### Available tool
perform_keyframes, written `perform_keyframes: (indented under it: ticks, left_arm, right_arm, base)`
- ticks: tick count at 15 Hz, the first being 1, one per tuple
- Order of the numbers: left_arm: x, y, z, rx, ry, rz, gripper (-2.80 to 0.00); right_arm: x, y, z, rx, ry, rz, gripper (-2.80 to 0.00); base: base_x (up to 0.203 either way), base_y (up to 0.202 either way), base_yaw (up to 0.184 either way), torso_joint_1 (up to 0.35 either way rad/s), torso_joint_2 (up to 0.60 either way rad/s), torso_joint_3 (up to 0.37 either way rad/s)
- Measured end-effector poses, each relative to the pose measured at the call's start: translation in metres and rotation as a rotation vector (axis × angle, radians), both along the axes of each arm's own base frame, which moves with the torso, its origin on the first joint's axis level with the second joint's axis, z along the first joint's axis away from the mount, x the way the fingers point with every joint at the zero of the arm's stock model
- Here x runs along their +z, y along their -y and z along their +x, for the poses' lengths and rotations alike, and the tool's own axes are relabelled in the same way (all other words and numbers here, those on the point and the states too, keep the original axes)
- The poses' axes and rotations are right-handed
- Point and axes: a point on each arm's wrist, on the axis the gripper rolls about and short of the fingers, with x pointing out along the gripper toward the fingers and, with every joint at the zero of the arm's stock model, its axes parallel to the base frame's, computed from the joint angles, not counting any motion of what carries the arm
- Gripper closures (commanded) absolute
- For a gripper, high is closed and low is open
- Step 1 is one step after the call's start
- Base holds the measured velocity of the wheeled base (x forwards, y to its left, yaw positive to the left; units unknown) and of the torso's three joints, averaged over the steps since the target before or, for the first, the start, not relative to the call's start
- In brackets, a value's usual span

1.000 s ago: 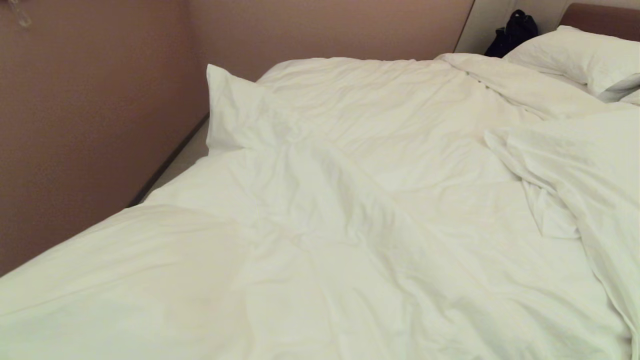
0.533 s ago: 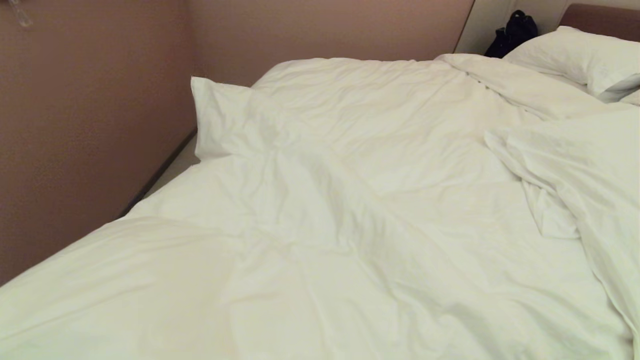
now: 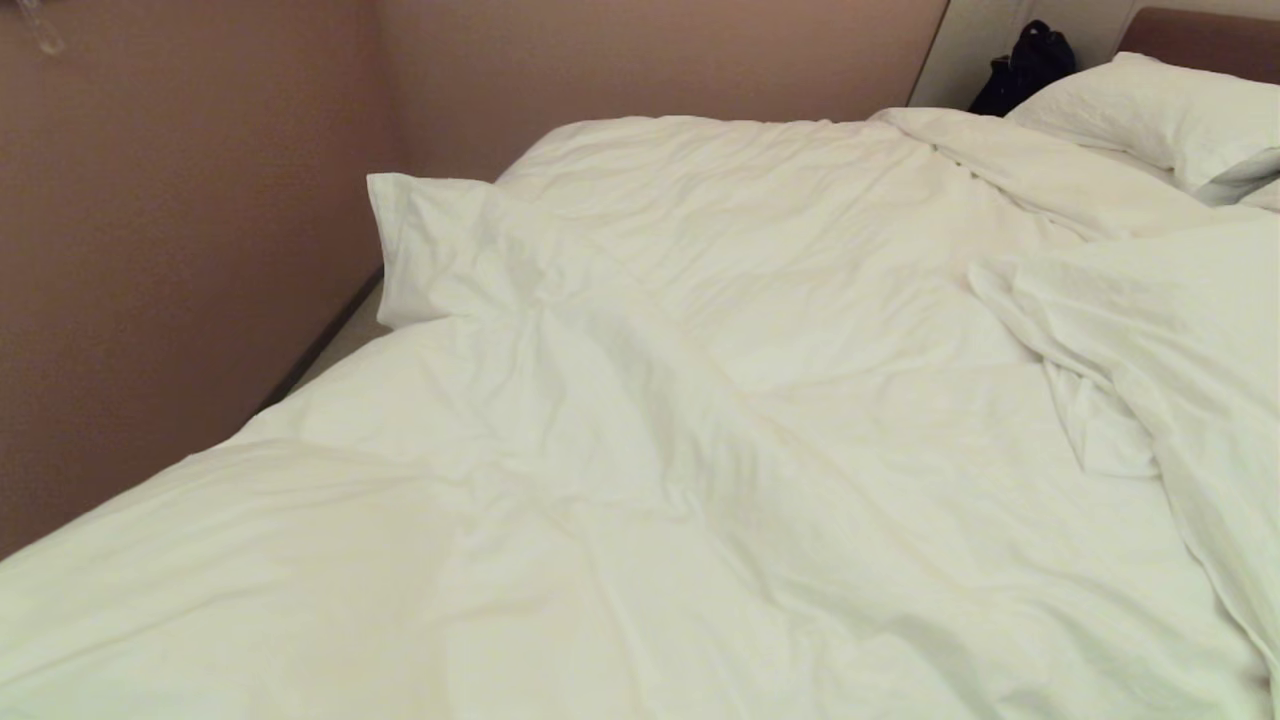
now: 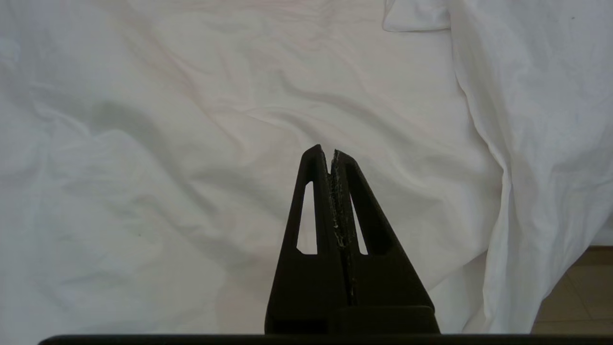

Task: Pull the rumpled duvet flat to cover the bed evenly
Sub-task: Flatten the corners of the folded blanket

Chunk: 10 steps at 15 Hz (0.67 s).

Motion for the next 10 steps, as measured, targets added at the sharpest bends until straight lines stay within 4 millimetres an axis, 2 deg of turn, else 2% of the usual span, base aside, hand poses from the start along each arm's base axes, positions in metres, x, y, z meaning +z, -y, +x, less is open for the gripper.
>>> perform_keyframes:
  ticks: [10]
  left_arm:
    - [-0.0018, 0.001, -0.0043, 0.23, -0.003, 0.017, 0.0]
  right_arm:
    - [0.0, 0.0, 0.0, 0.0, 0.0, 0.0, 0.0]
  base:
    - [0.0, 0.0, 0.0, 0.0, 0.0, 0.0]
